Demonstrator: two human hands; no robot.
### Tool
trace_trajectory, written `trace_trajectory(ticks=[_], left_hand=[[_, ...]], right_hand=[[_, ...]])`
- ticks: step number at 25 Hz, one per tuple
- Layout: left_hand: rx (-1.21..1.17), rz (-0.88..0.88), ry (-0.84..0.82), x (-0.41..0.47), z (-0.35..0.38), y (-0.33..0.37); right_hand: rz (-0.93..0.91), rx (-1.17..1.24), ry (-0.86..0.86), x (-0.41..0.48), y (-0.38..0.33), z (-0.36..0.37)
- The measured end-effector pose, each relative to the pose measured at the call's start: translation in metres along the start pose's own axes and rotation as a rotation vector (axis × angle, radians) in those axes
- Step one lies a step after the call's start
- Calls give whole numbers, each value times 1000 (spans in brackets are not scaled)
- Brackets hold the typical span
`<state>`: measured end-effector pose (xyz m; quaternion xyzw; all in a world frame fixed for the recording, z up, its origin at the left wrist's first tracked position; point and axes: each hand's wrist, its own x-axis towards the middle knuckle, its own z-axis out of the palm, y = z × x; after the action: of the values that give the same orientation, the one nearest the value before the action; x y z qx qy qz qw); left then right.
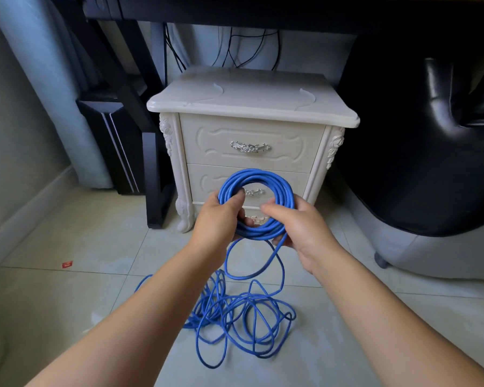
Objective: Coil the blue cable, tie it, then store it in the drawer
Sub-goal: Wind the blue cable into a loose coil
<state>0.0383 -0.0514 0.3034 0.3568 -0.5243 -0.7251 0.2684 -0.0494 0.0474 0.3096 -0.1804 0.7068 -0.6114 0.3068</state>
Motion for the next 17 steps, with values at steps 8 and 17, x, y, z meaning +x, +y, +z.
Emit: trace_trajectory(ticks=[8,17], left_hand=[[39,122,126,-6,4,-3],[210,33,15,-3,2,-4]], right_hand=[[-139,44,97,-4,13,17],[-102,38,51,-4,2,3]])
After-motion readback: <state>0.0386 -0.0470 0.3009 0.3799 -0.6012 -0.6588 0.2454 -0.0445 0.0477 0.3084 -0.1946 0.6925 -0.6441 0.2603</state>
